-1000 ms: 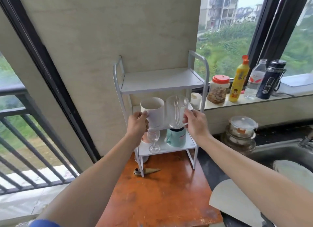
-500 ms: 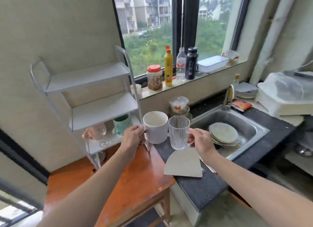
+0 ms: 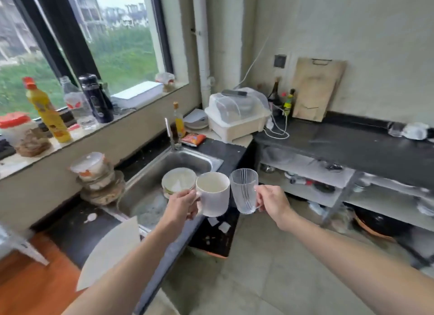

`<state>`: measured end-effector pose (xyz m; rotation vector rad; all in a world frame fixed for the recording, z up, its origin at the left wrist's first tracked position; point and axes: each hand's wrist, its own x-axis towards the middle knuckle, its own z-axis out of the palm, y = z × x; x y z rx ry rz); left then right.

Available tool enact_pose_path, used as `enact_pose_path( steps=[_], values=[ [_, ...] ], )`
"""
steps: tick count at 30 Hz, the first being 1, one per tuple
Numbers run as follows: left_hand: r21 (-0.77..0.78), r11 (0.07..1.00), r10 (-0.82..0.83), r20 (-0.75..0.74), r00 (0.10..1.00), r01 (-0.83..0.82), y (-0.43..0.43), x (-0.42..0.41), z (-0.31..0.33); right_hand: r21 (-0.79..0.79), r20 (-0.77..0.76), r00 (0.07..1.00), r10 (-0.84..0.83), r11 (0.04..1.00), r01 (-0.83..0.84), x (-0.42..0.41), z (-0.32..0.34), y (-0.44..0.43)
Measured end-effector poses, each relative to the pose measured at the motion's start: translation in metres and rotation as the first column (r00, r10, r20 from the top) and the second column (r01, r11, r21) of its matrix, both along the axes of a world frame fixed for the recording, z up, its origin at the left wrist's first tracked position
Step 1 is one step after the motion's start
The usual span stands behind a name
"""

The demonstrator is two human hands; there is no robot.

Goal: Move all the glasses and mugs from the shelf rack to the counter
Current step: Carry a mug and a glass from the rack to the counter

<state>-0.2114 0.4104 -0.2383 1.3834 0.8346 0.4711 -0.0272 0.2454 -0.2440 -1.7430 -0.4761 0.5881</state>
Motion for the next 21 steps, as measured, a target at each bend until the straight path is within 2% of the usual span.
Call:
enact_pose_path(
  steps=[4,10,15,21],
  values=[
    [-0.013,0.984,-0.178,-0.006,0.984,0.177,-0.046,0.096,-0.004,-0.023,0.001,0.984,-0.176,0.984,0.176,0.077,-0.007,-0.064],
    [-0.034,0.922,-0.386,-0.024,0.922,0.386,-0.088,0.236,-0.006,-0.05,-0.007,0.912,-0.409,0.911,0.408,0.178,-0.025,-0.134],
    [-0.013,0.849,-0.528,-0.057,0.848,0.528,-0.101,0.363,-0.014,-0.076,0.014,0.837,-0.547,0.834,0.546,0.265,-0.029,-0.168],
    [-0.044,0.731,-0.682,-0.069,0.728,0.681,-0.113,0.501,-0.008,-0.062,-0.036,0.733,-0.679,0.734,0.677,0.362,-0.019,-0.197]
  ],
)
